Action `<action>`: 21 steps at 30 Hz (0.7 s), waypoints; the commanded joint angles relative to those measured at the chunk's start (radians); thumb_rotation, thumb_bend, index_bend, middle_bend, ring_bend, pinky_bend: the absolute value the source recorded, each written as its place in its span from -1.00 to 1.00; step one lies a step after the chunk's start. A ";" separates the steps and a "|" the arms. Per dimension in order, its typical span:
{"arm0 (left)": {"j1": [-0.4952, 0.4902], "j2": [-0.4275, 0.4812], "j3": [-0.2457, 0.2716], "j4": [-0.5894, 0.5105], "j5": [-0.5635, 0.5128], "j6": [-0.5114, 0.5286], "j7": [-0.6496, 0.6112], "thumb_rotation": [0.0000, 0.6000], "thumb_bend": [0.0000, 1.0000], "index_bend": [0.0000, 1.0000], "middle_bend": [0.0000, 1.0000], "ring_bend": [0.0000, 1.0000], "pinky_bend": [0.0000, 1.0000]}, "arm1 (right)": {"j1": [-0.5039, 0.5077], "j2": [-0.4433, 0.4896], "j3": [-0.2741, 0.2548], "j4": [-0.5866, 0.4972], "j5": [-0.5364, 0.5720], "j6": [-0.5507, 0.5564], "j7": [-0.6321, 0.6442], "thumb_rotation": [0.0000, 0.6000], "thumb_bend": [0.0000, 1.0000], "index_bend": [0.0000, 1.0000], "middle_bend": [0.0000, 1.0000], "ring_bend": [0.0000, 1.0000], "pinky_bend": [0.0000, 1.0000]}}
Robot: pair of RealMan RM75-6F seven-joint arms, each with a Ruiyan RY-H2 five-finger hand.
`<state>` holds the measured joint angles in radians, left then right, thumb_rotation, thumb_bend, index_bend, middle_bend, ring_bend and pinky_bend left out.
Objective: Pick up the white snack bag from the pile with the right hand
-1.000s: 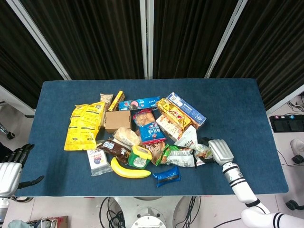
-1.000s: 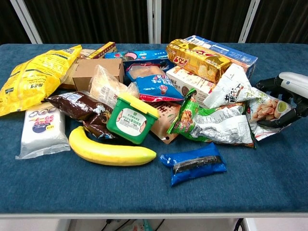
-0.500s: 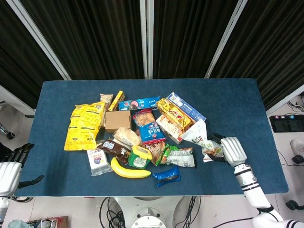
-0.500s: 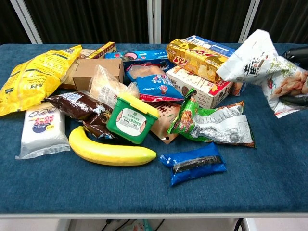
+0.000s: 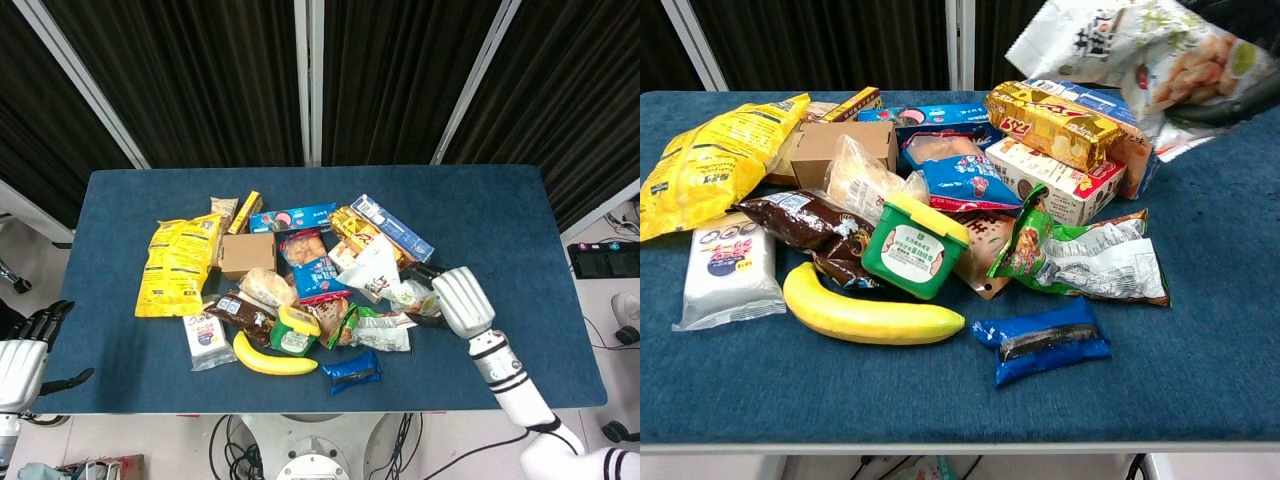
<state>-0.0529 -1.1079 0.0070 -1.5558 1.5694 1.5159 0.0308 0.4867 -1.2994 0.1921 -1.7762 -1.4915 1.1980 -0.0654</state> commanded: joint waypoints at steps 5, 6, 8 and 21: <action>-0.001 0.004 0.002 0.003 0.001 -0.003 0.001 0.59 -1.00 -0.78 -0.79 -0.73 -0.46 | 0.168 -0.156 0.102 0.025 0.170 -0.142 -0.181 1.00 -0.29 0.53 0.22 0.19 0.54; -0.001 0.004 0.001 0.004 -0.001 -0.003 -0.002 0.59 -1.00 -0.78 -0.79 -0.73 -0.46 | 0.178 -0.167 0.107 0.029 0.182 -0.146 -0.190 1.00 -0.28 0.54 0.22 0.19 0.54; -0.002 0.003 -0.001 0.009 -0.004 -0.004 -0.009 0.59 -1.00 -0.78 -0.79 -0.73 -0.46 | 0.192 -0.186 0.114 0.037 0.203 -0.147 -0.202 1.00 -0.28 0.54 0.22 0.19 0.54; -0.001 -0.001 -0.002 0.027 -0.006 -0.002 -0.030 0.59 -1.00 -0.78 -0.79 -0.73 -0.46 | 0.207 -0.185 0.102 0.047 0.229 -0.125 -0.203 1.00 -0.28 0.55 0.22 0.19 0.54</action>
<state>-0.0540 -1.1088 0.0051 -1.5294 1.5635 1.5143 0.0009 0.6939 -1.4850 0.2942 -1.7281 -1.2621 1.0715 -0.2698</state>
